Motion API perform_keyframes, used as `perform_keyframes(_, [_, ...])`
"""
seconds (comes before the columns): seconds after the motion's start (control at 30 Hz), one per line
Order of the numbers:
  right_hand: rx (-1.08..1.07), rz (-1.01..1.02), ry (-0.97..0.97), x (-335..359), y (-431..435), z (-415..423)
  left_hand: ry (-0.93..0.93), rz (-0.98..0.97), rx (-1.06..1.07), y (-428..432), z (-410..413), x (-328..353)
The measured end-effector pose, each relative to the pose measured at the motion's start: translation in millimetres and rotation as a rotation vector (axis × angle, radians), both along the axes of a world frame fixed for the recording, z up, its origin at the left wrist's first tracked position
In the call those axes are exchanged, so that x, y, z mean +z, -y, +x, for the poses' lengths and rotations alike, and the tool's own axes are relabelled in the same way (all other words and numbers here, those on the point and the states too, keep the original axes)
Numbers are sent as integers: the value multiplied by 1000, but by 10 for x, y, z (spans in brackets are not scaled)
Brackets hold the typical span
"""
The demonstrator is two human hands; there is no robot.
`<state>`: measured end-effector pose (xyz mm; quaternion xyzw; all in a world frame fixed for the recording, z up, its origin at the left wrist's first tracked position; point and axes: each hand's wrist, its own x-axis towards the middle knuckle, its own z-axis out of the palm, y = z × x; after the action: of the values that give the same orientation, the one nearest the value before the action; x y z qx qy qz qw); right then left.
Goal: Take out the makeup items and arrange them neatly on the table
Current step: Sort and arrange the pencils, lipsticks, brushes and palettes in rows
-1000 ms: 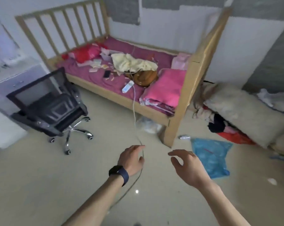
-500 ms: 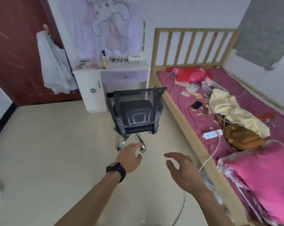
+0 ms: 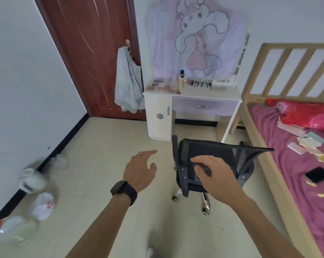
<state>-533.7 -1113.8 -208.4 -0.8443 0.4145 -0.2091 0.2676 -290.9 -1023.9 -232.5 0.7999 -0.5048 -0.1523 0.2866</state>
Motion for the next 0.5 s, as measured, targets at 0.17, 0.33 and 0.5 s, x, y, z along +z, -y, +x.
perform_keyframes(0.17, [-24,-40,68,61,1089,902,56,-3,1,1035,1069,161])
perform_keyframes(0.33, [-104,-4,94,212,2115,1674,182,34,-48,2138,1983,449])
perform_keyframes(0.5, [-178,48,101,255,3005,2189,204,37,-104,3258,2580,537])
